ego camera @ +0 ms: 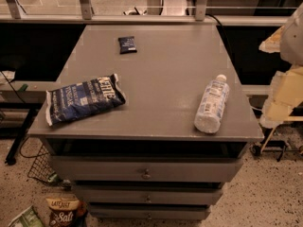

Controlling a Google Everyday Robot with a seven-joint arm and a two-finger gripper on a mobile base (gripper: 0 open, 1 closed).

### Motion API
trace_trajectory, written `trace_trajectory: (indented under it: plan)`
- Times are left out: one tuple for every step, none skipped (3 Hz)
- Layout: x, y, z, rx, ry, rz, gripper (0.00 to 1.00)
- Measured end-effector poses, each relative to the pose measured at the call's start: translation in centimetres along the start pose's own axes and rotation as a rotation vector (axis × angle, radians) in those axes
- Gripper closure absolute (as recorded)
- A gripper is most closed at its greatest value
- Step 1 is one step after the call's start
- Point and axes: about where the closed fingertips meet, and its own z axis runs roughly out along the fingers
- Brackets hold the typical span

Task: Move blue plastic bottle near rxbar blueberry

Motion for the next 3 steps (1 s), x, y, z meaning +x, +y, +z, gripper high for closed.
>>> trace_trajectory:
  plan:
    - [0.0,0.0,0.0,0.0,0.0,0.0,0.0]
    - [-0.8,-0.5,-0.3,0.039,-0.021,-0.09,0.0]
    - [-3.6,-1.7,-0.3,0.098,-0.038,-0.308,0.0]
